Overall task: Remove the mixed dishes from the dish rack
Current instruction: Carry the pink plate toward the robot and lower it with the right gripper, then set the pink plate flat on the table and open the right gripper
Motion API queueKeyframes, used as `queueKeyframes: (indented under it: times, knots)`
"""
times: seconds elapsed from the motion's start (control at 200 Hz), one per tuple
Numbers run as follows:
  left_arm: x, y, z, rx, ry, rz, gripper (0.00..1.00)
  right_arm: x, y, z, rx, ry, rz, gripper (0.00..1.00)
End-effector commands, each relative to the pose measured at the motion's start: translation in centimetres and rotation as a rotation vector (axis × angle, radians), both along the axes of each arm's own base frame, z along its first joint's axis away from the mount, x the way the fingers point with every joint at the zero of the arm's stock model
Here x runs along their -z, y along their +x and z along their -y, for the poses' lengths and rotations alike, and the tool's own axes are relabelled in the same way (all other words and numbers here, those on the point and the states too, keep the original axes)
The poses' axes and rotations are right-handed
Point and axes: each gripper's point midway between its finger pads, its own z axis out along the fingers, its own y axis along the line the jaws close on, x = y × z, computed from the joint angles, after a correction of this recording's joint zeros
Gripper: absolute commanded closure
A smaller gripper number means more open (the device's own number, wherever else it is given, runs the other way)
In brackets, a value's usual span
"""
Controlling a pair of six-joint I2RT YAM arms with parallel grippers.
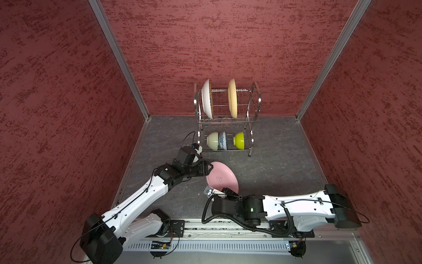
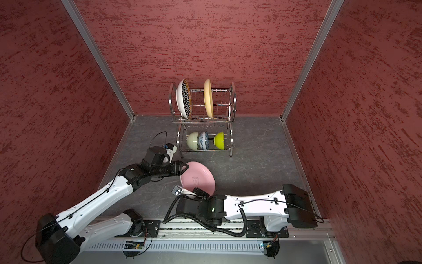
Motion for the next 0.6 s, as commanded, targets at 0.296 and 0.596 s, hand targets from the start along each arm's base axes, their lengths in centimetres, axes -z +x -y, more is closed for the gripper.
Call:
queueKeyframes:
  times: [0.296,0.596]
  knots:
    - [1.6,-0.2,2.1,0.07,0.013,-0.056,0.8,-2.4,1.5,0.7,0.073,0.022,0.115,1.0]
    - [2.4,-0.5,3.9,0.129,0.057,-0.077,0.94,-3.6,1.7,1.7,0.086,0.091,0.136,0.72]
